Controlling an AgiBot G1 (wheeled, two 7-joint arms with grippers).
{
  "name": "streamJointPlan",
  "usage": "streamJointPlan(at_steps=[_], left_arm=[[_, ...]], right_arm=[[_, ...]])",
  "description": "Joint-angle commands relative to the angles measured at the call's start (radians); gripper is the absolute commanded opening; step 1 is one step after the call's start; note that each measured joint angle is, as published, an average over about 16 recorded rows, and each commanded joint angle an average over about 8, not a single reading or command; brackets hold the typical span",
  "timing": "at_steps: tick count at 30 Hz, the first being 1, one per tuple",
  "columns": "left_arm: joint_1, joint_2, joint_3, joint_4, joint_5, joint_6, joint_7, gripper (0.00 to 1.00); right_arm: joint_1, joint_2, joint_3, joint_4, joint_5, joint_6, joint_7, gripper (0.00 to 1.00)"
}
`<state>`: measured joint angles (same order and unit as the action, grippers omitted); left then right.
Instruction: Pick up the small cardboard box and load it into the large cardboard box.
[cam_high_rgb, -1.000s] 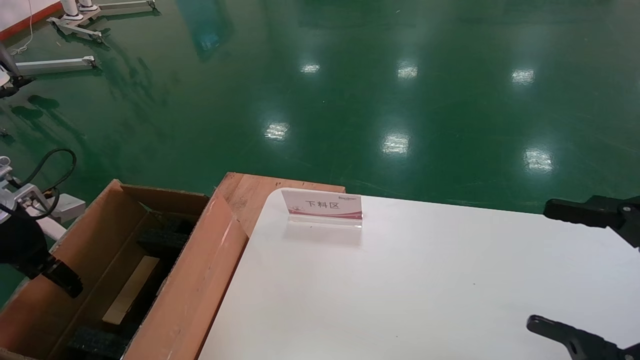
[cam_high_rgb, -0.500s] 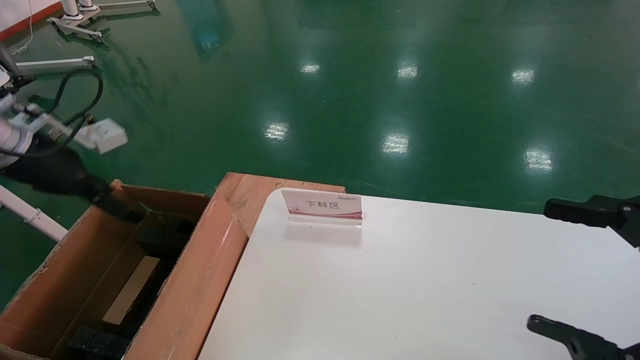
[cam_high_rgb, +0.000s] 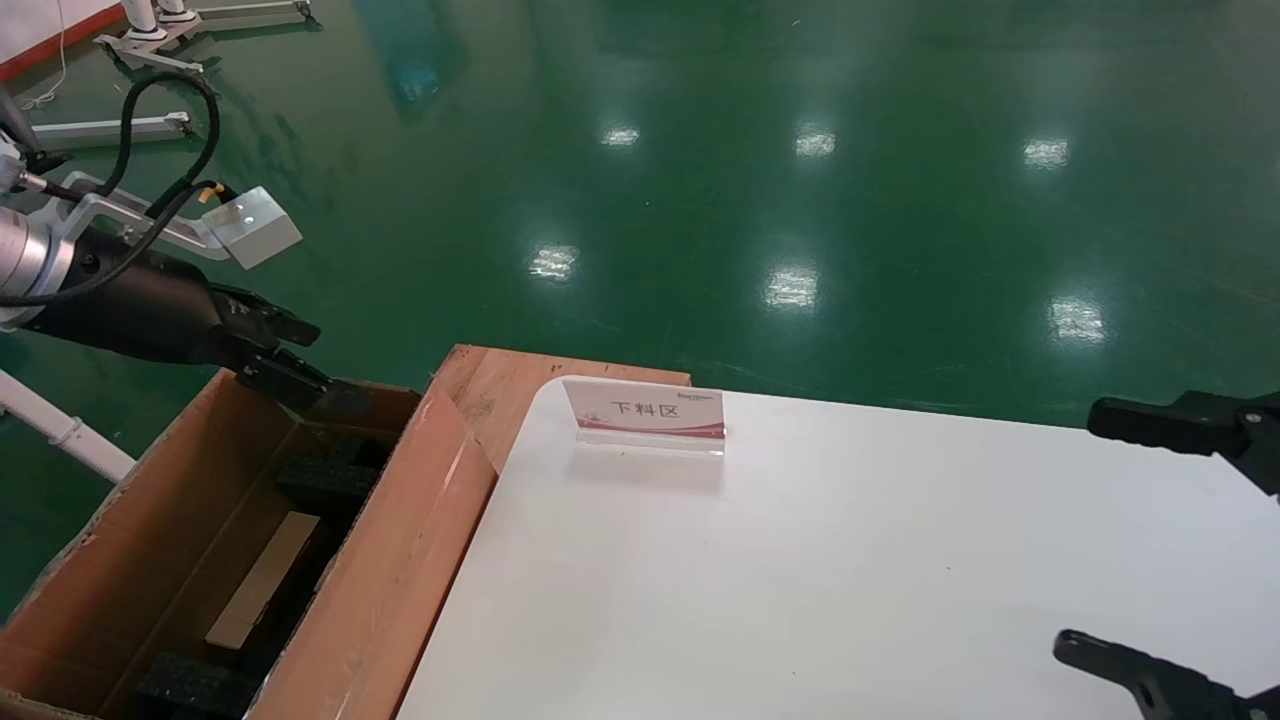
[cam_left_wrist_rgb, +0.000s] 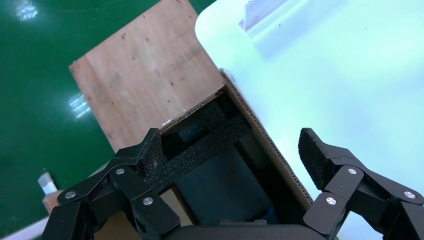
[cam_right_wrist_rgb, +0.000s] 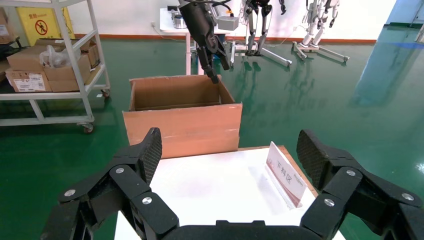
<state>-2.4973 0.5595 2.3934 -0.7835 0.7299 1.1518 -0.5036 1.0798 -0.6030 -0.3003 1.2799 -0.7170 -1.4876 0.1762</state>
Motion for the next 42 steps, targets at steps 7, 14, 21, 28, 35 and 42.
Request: streamJointPlan(at_steps=[7, 14, 21, 28, 35, 42], left_arm=[[0.129, -0.002, -0.21, -0.075, 0.004, 0.026, 0.027, 1.0], [0.303, 0.005, -0.467, -0.133, 0.004, 0.069, 0.066, 1.0], [0.476, 0.012, -0.721, -0.189, 0.003, 0.111, 0.105, 1.0], [0.648, 0.019, -0.974, -0.246, 0.003, 0.153, 0.143, 1.0], [0.823, 0.027, -1.23, -0.303, 0.002, 0.196, 0.182, 1.0], [0.996, 0.034, -1.485, -0.36, 0.002, 0.239, 0.221, 1.0]], right_arm=[[0.0, 0.0, 0.0, -0.001, 0.0, 0.0, 0.0, 1.0], [0.0, 0.0, -0.001, -0.001, 0.0, 0.0, 0.0, 1.0], [0.0, 0.0, -0.001, -0.001, 0.0, 0.0, -0.001, 1.0], [0.001, 0.0, -0.001, -0.001, 0.001, 0.0, -0.001, 1.0], [0.001, 0.001, -0.002, -0.001, 0.001, 0.0, -0.001, 1.0], [0.001, 0.001, -0.002, -0.001, 0.001, 0.0, -0.001, 1.0]])
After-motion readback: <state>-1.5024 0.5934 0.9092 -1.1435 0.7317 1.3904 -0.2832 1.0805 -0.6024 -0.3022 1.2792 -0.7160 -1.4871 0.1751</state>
